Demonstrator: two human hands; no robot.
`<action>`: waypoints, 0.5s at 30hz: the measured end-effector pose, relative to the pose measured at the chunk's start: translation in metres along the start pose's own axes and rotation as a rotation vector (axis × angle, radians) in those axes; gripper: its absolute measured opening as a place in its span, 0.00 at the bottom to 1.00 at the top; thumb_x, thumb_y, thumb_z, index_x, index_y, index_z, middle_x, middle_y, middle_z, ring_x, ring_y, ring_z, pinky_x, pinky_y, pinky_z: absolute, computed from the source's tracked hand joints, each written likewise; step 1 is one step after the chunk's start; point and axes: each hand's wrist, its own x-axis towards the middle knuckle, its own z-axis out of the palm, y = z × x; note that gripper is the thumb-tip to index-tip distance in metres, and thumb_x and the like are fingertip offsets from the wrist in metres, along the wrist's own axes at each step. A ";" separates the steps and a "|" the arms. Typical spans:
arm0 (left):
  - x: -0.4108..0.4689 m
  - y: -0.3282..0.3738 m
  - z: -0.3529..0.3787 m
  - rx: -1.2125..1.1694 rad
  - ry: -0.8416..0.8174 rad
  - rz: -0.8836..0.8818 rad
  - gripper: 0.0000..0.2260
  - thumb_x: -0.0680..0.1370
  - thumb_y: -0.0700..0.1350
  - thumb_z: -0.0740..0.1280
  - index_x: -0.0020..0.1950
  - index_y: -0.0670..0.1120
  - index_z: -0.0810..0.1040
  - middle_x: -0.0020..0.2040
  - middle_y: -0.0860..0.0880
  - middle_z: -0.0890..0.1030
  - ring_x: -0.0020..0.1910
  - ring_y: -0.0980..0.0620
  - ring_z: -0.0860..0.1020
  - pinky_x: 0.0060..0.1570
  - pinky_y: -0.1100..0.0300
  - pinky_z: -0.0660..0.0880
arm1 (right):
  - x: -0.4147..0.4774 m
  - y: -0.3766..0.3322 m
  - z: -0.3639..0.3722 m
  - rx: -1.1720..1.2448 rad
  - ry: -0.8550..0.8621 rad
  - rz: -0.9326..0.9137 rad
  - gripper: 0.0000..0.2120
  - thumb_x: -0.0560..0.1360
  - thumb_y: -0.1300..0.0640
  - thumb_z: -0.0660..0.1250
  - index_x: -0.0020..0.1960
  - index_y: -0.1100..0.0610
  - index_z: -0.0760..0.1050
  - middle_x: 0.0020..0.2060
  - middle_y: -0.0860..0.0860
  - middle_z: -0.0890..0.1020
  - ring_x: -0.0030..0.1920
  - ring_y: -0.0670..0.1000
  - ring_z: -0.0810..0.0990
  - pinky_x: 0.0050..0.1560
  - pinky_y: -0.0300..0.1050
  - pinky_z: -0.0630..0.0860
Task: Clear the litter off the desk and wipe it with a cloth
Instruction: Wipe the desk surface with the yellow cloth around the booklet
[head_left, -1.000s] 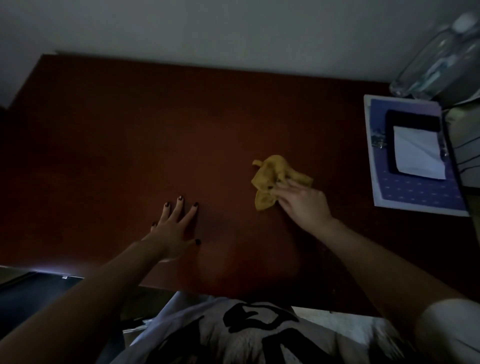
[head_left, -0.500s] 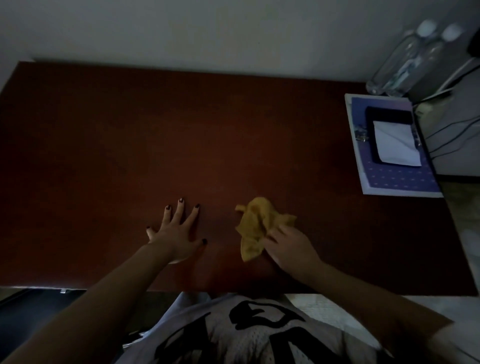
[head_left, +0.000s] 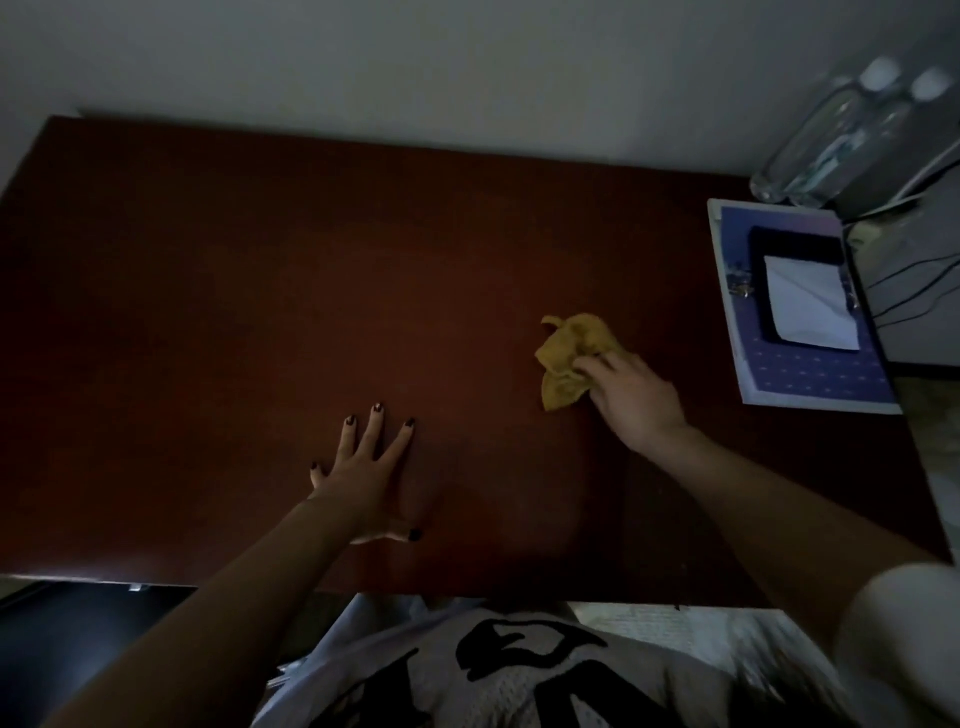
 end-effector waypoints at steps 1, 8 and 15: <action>0.001 0.000 0.001 0.010 -0.004 0.001 0.58 0.62 0.64 0.74 0.72 0.62 0.29 0.71 0.52 0.22 0.73 0.43 0.29 0.66 0.29 0.53 | 0.006 0.003 -0.002 0.006 -0.004 0.042 0.18 0.79 0.53 0.58 0.68 0.45 0.64 0.64 0.50 0.71 0.62 0.58 0.70 0.51 0.55 0.73; 0.001 0.003 0.004 0.008 0.013 -0.009 0.56 0.64 0.66 0.72 0.72 0.61 0.29 0.71 0.51 0.22 0.72 0.42 0.29 0.66 0.28 0.53 | -0.032 -0.038 0.018 0.005 0.171 0.161 0.13 0.78 0.55 0.58 0.62 0.53 0.72 0.58 0.53 0.76 0.58 0.57 0.73 0.48 0.50 0.76; -0.002 0.041 0.002 -0.011 -0.013 -0.135 0.61 0.61 0.71 0.69 0.72 0.53 0.25 0.70 0.43 0.22 0.71 0.34 0.29 0.62 0.24 0.55 | -0.141 -0.084 0.046 0.224 0.172 -0.002 0.14 0.68 0.59 0.75 0.53 0.52 0.81 0.53 0.51 0.82 0.51 0.55 0.81 0.29 0.46 0.79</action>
